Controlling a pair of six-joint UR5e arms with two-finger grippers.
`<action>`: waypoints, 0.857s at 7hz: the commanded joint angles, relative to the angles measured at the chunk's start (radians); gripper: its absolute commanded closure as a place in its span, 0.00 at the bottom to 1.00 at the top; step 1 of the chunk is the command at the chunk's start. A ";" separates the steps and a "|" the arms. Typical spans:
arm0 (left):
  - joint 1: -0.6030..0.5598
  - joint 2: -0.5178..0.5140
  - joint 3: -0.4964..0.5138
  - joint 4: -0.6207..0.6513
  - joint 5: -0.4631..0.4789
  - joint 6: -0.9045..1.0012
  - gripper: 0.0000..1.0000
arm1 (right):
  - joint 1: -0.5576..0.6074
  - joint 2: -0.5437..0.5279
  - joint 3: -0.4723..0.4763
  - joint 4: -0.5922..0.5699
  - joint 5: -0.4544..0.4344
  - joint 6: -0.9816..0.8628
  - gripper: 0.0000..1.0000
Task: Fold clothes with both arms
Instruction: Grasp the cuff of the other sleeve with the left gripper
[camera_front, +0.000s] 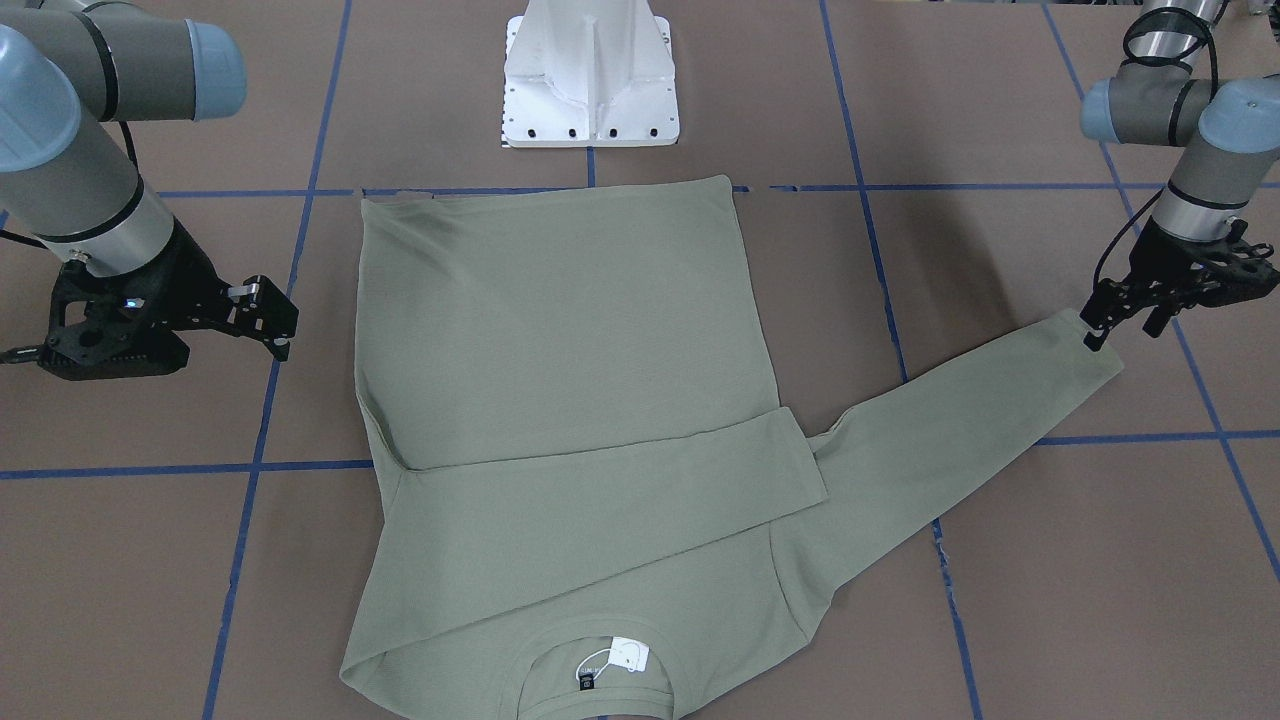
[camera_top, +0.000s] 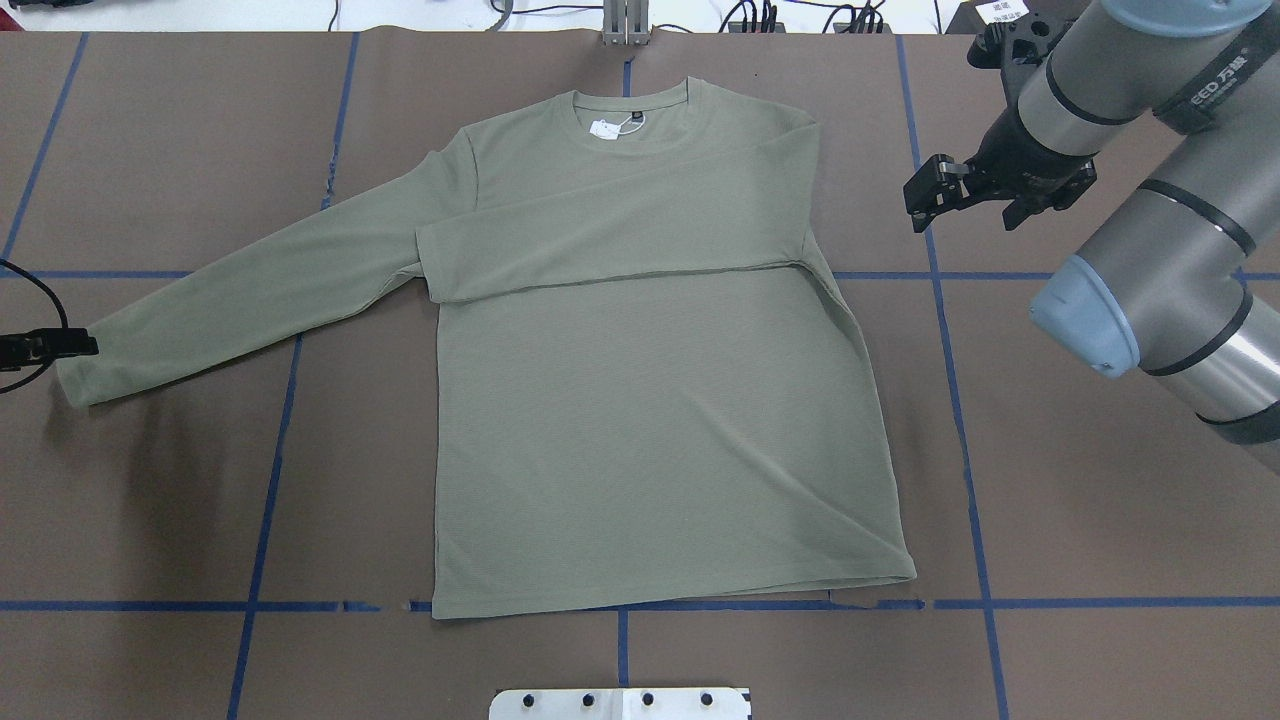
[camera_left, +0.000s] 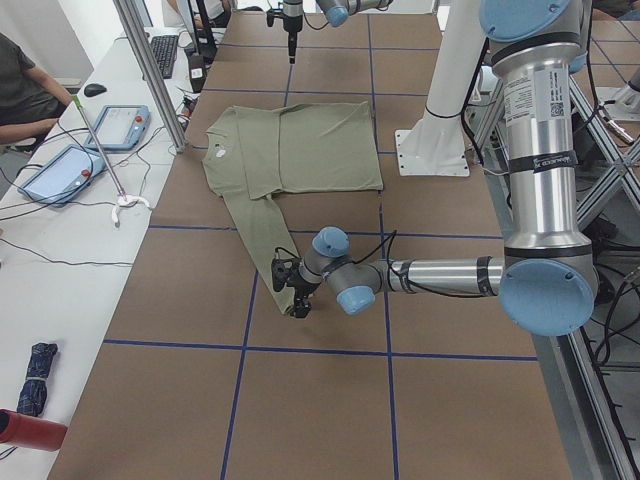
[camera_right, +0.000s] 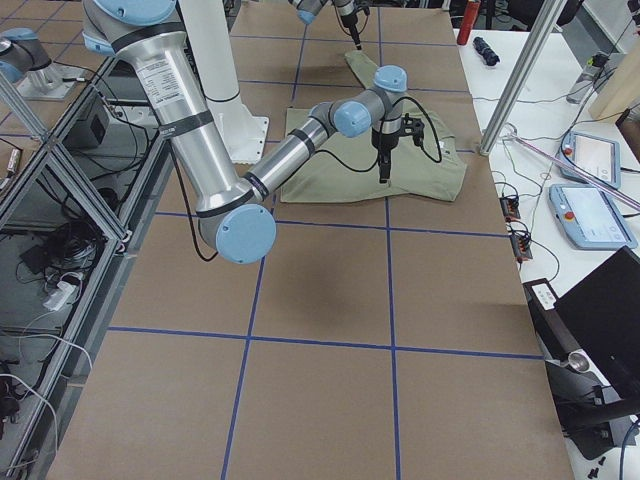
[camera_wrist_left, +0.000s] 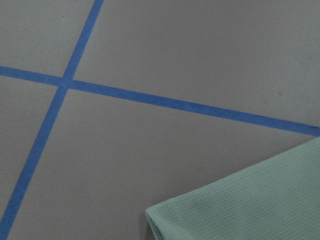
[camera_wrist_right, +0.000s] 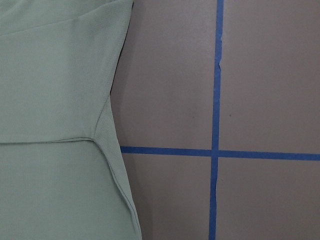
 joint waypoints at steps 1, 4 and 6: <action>0.019 -0.005 0.007 -0.004 0.002 -0.017 0.00 | 0.000 0.000 0.000 0.000 0.000 0.000 0.00; 0.019 -0.003 0.011 -0.004 0.002 -0.017 0.08 | 0.002 -0.003 0.012 0.000 0.003 0.001 0.00; 0.019 -0.003 0.011 -0.004 0.004 -0.018 0.11 | 0.002 -0.003 0.019 0.000 0.004 0.001 0.00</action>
